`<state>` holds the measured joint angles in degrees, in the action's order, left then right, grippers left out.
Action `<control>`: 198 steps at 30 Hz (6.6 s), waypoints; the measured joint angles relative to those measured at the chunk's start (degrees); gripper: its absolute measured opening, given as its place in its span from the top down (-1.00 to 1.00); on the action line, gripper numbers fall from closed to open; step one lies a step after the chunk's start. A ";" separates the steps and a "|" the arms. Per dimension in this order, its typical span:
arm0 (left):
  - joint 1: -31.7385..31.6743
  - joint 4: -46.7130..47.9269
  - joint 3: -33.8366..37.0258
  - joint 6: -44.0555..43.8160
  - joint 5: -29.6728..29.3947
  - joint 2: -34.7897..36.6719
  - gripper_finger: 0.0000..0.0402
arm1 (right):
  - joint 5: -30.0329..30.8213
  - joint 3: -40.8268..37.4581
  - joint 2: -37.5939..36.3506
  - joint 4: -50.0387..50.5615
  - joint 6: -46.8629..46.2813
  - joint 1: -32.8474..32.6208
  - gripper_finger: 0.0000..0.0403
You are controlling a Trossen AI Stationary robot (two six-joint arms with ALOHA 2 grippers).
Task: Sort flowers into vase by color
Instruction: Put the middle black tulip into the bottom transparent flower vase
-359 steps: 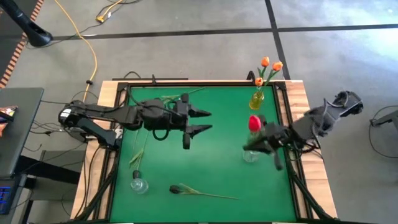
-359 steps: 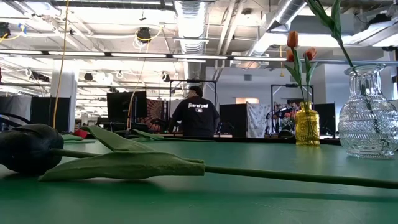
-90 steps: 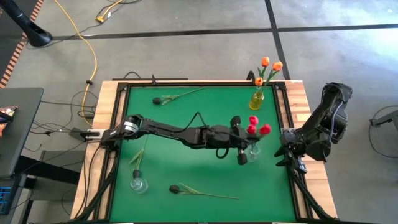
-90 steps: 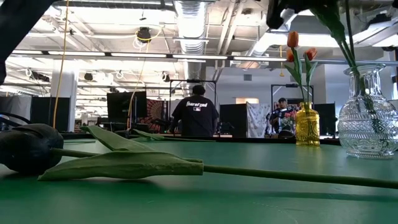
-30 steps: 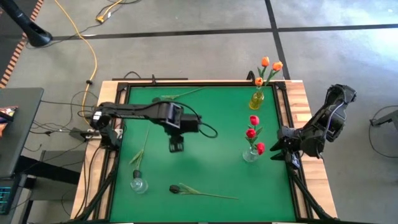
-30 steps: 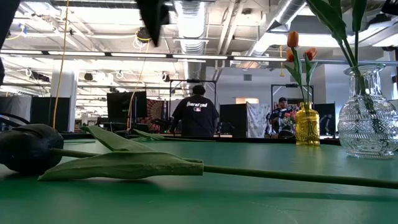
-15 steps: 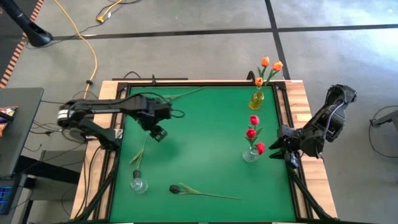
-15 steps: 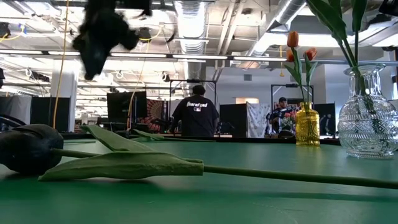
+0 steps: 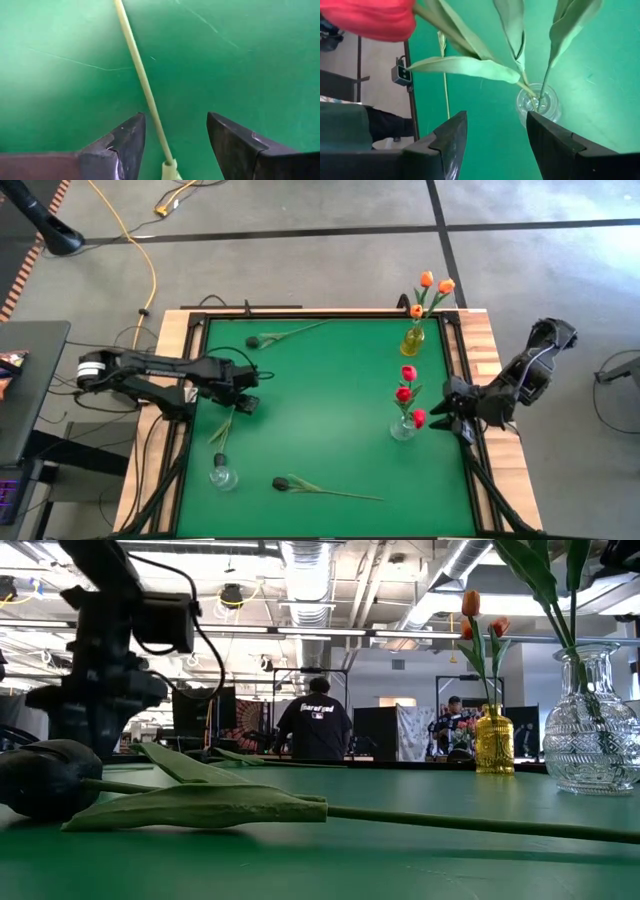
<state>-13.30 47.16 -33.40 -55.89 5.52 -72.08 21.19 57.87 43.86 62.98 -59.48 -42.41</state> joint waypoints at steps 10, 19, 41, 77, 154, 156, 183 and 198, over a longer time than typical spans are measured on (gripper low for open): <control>1.68 -0.43 2.44 -0.56 -1.44 -0.11 0.26 | -0.04 0.00 -0.02 -0.32 0.00 2.37 -0.14; 1.68 0.45 3.11 1.26 -1.55 0.00 0.84 | -0.04 0.00 0.00 -0.36 0.07 3.23 -0.14; -1.24 -5.58 -31.54 14.13 -9.22 -0.16 1.00 | -0.48 0.01 0.82 -12.77 19.09 2.43 -0.14; -1.91 -42.58 -35.00 3.74 12.02 -0.15 1.00 | 0.42 7.98 10.14 -5.92 32.83 1.90 -0.14; 10.01 -68.05 -34.96 -24.57 -4.63 -7.81 1.00 | 10.09 23.17 33.88 -50.88 151.29 26.71 0.22; 10.01 -68.19 -34.96 -24.57 -4.61 -7.78 1.00 | 9.90 23.17 33.88 -51.46 151.29 26.71 0.29; 5.59 -67.73 -34.96 -1.32 6.88 -6.38 0.31 | 7.51 23.19 33.81 -52.15 141.42 26.75 0.87; 3.63 -47.25 -35.02 41.14 -1.83 2.76 0.03 | 10.40 25.49 29.88 -53.12 103.91 29.36 0.87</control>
<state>-9.66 -0.10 -68.42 -14.75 3.69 -69.32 31.59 83.36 73.73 9.85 44.42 -13.05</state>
